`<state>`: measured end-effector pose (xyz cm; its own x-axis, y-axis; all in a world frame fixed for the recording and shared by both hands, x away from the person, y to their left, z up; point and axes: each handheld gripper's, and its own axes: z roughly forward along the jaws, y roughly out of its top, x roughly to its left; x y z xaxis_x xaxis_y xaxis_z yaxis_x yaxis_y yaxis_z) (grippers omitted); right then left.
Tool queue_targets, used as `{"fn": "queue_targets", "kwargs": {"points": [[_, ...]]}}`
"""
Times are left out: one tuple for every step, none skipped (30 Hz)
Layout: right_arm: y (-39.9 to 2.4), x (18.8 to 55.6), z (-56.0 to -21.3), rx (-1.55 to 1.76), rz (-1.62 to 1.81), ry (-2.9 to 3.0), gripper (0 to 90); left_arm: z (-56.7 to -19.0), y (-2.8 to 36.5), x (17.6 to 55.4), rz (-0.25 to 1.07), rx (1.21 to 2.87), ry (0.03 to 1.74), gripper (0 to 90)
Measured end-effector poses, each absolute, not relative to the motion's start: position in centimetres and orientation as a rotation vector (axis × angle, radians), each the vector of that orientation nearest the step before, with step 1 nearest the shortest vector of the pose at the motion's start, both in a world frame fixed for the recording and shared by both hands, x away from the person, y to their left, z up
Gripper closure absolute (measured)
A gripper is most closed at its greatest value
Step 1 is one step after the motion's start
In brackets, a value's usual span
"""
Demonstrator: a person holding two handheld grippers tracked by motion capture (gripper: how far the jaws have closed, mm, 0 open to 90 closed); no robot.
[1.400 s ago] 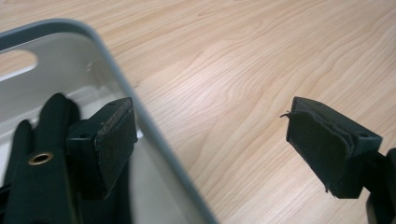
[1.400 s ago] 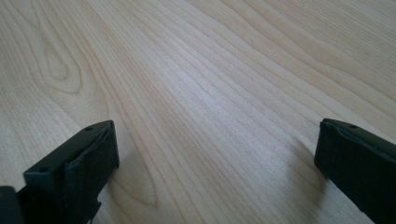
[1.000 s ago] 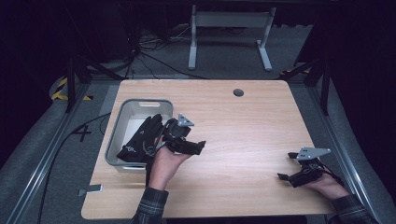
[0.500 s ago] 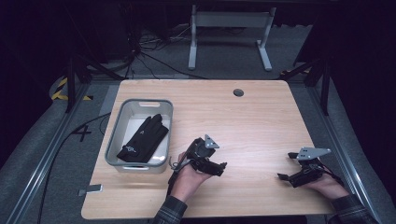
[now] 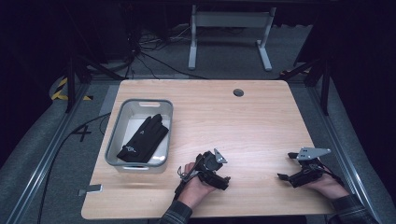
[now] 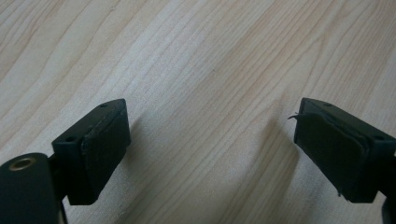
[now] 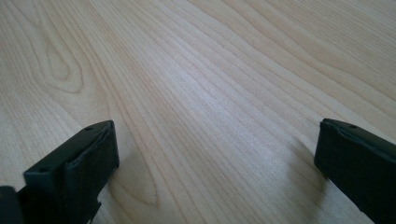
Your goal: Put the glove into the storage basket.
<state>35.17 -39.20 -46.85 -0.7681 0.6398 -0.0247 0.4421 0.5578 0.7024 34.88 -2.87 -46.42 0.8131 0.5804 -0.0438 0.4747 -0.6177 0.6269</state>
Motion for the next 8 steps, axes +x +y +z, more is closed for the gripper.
{"fn": "queue_targets", "kwargs": {"points": [[-39.2,35.17,-46.85,0.897,1.02,2.518,0.3,-46.42,-2.87,34.88,0.215,2.35,0.773,11.0],[-39.2,35.17,-46.85,0.897,1.02,2.518,0.3,-46.46,-2.85,34.89,0.221,2.351,0.769,11.0],[-39.2,35.17,-46.85,0.897,1.021,2.518,0.3,-46.54,-2.83,34.89,0.231,2.358,0.762,10.4],[-39.2,35.17,-46.85,0.897,1.02,2.518,0.3,-46.67,-2.85,34.87,0.242,2.358,0.757,8.4],[-39.2,35.17,-46.85,0.897,1.021,2.518,0.3,-46.79,-2.85,34.85,0.244,2.353,0.753,6.0],[-39.21,35.17,-46.85,0.897,1.021,2.518,0.3,-46.88,-2.77,34.86,0.244,2.352,0.739,4.5],[-39.21,35.17,-46.85,0.896,1.021,2.518,0.3,-47.08,-2.72,34.81,0.249,2.334,0.734,3.1],[-39.21,35.17,-46.85,0.896,1.021,2.518,0.3,-47.08,-2.72,34.81,0.249,2.334,0.734,1.4]]}}
